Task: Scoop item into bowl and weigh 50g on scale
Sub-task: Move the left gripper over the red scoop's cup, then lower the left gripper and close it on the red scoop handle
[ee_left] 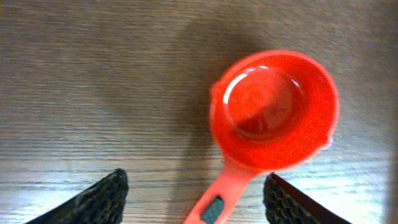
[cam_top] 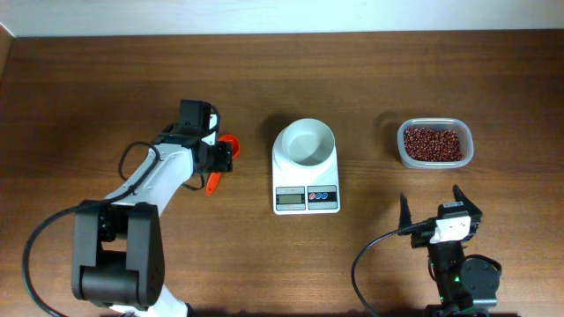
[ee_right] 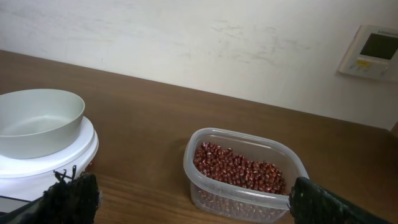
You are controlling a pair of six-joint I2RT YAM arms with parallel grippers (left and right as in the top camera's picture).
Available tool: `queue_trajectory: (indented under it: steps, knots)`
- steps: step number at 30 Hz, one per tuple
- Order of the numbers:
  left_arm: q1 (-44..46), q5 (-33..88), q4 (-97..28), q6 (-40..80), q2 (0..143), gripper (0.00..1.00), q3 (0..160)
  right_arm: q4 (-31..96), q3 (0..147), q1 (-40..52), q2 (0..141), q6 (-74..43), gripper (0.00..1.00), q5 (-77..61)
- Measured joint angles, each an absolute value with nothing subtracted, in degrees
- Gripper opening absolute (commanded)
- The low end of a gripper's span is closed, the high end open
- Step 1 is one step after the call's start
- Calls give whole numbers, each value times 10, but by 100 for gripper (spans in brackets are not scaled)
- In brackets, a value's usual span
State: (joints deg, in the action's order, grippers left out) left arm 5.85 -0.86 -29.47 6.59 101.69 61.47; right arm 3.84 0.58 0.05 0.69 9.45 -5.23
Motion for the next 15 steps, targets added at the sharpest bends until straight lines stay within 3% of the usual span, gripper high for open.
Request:
queue_trajectory:
  steps: [3,5,10,15]
  knots:
    - [58,15,-288,42,1023,70,615,38,6,1,7,95,99,-52]
    - [58,23,-286,23,1043,50,615,38,6,1,7,94,99,-52]
    - [58,70,-286,9,1048,30,613,38,6,1,7,94,99,-52]
    - [58,110,-290,8,1048,55,613,38,6,1,7,94,99,-52]
